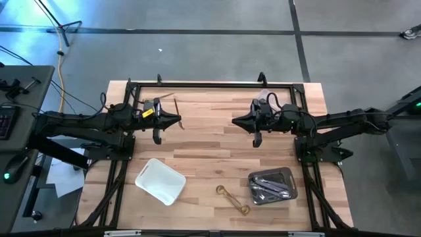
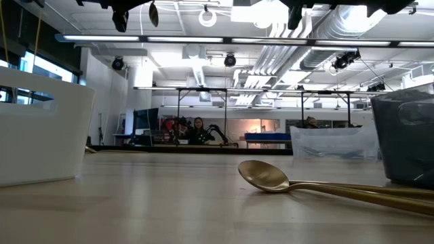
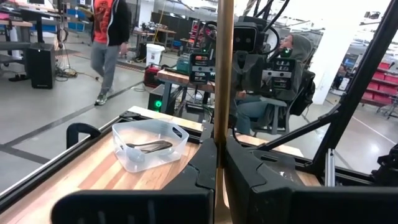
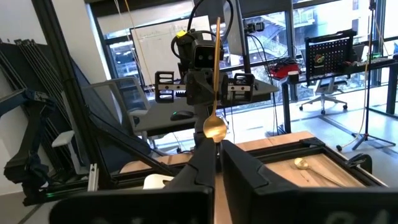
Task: Sort silverware by color (type)
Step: Put the gold spoon into the white bin
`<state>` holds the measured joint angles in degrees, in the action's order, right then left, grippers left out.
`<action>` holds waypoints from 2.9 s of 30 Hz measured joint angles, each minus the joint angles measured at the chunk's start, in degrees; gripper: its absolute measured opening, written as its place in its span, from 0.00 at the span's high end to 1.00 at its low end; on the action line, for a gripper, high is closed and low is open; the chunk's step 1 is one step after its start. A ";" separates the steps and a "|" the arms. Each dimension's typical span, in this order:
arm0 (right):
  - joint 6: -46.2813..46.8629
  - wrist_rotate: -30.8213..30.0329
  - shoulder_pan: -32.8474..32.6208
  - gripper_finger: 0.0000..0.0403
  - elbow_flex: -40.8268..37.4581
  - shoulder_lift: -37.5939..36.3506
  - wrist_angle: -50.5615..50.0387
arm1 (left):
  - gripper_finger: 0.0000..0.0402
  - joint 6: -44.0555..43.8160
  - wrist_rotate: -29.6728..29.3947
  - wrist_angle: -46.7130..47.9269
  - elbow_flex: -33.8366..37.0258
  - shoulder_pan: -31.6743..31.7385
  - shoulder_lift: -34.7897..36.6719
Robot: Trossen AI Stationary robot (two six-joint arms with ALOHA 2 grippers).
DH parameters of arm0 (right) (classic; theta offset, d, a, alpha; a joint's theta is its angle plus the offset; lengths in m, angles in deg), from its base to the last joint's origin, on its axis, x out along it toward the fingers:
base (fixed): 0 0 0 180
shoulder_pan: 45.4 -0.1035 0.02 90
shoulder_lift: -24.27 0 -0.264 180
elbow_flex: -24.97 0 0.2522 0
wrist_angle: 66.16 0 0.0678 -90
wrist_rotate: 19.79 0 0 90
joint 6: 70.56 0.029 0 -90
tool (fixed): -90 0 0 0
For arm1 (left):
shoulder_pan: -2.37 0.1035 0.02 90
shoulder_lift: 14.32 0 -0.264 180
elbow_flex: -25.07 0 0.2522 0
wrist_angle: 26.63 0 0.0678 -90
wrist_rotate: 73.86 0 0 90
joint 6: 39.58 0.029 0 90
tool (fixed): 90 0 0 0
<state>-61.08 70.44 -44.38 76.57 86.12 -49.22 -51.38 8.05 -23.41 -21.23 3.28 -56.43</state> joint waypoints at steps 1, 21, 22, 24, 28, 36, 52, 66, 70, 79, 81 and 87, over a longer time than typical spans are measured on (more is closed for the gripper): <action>0.00 0.02 0.00 0.99 0.00 0.00 0.00 | 1.00 0.04 -0.01 0.02 0.00 0.00 0.00; -0.18 0.00 0.22 1.00 0.02 0.02 -1.10 | 1.00 0.49 3.64 26.44 -13.05 -8.04 -5.11; -0.48 0.00 0.22 1.00 0.02 0.02 -1.42 | 1.00 0.49 3.62 31.58 -15.83 -9.65 -6.49; -0.54 0.00 0.24 1.00 0.02 0.04 -1.71 | 1.00 0.51 3.53 42.45 -20.97 -13.21 -9.68; -0.55 0.00 0.42 1.00 0.02 0.04 -2.24 | 1.00 -0.51 3.36 58.89 -27.30 -20.20 -16.04; -0.55 0.00 0.42 1.00 0.02 0.04 -2.70 | 1.00 -4.21 12.31 62.46 -23.06 -30.12 -24.95; -0.57 0.00 0.42 1.00 0.02 0.04 -5.18 | 1.00 -4.60 16.58 59.45 -18.80 -31.34 -40.35; -0.91 0.00 0.42 1.00 0.02 0.04 -5.61 | 0.98 -4.26 16.78 58.23 -18.82 -30.40 -50.08; -0.79 0.00 0.42 1.00 0.02 0.04 -5.66 | 0.93 -6.04 16.40 58.24 -18.82 -29.72 -50.51; -0.79 0.00 0.42 1.00 0.02 0.04 -5.67 | 0.84 -4.28 19.08 58.18 -18.82 -28.61 -50.49; -0.79 0.00 0.42 1.00 0.02 0.04 -5.68 | 0.82 -4.14 19.75 58.18 -18.82 -28.61 -50.49; -0.94 0.00 0.42 1.00 0.02 0.04 -5.98 | 0.77 -4.51 24.90 60.17 -19.83 -28.22 -48.81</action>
<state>-62.02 70.44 -43.97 76.60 86.16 -55.20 -55.89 32.96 36.76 -41.05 -24.94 -105.23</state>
